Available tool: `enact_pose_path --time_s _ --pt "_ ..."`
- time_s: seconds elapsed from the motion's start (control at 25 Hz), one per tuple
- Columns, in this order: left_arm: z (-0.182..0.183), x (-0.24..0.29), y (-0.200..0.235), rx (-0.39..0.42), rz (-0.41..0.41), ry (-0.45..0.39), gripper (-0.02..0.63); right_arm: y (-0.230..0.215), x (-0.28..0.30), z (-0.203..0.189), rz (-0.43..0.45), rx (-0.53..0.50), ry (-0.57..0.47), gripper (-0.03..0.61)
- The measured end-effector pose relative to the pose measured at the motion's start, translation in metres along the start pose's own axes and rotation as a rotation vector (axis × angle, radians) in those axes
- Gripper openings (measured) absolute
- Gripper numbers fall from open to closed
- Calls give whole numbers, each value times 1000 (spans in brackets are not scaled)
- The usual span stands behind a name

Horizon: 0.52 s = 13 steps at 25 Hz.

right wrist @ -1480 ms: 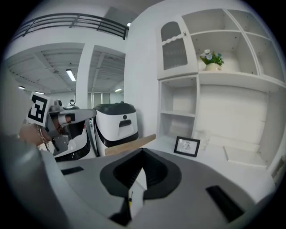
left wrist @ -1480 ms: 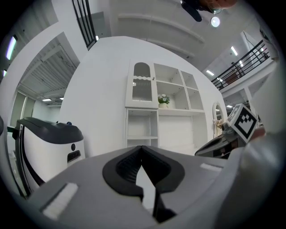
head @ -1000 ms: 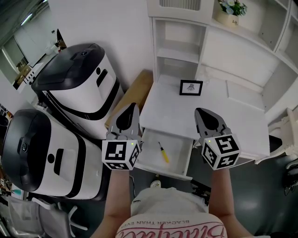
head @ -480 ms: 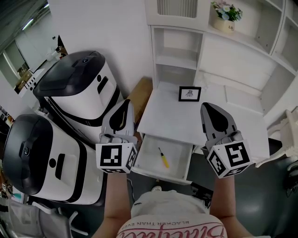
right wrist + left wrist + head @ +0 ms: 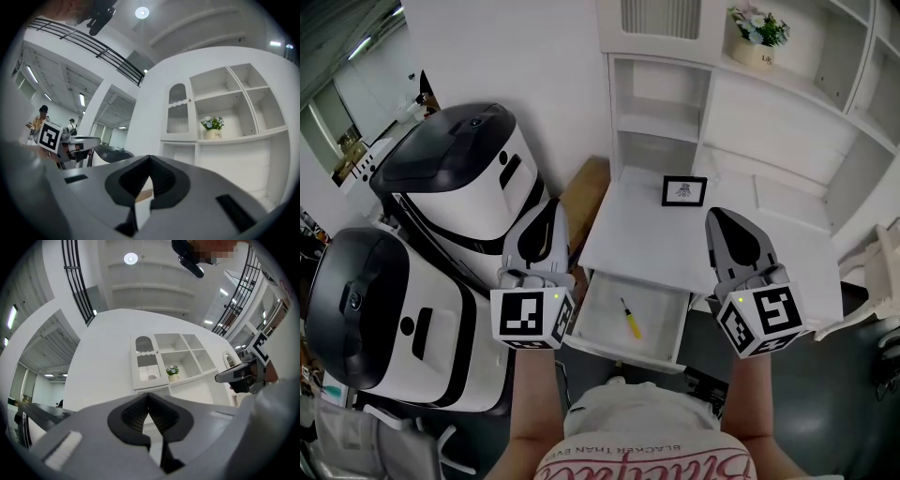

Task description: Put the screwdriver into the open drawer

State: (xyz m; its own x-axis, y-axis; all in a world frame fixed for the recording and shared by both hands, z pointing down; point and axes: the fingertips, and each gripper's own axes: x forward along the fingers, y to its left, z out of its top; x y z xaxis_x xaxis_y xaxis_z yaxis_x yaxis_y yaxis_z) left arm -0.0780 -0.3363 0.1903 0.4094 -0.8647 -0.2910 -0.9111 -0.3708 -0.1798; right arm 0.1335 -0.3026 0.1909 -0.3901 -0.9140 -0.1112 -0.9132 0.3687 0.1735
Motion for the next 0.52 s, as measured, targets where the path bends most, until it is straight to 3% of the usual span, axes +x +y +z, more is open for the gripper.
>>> enact_pose_path --time_s 0.52 --pt "-1 -5 5 -4 -6 6 9 8 0 -6 -6 10 15 6"
